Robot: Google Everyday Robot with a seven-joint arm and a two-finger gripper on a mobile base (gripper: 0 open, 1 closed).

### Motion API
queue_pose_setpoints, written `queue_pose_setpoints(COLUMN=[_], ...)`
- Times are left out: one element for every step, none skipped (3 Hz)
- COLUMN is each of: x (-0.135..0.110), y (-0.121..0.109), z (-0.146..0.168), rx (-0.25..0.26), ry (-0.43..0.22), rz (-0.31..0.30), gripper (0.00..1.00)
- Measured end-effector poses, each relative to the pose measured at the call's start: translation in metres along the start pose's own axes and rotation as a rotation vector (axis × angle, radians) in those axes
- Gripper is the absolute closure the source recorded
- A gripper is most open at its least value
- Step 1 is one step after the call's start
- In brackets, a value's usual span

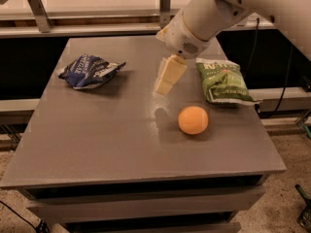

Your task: Move blue chip bag near orange

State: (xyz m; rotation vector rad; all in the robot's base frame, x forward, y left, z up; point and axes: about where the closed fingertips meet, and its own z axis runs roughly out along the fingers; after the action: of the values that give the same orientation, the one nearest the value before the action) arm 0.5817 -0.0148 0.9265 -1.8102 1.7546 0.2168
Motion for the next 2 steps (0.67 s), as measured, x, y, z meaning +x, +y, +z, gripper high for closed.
queue_pose_setpoints(x=[-0.012,-0.025], y=[-0.057,-0.079], z=[0.039,0.062], rx=[0.053,0.064], ry=[-0.069,-0.152], rz=[-0.06,-0.13], gripper=[0.0,0.0])
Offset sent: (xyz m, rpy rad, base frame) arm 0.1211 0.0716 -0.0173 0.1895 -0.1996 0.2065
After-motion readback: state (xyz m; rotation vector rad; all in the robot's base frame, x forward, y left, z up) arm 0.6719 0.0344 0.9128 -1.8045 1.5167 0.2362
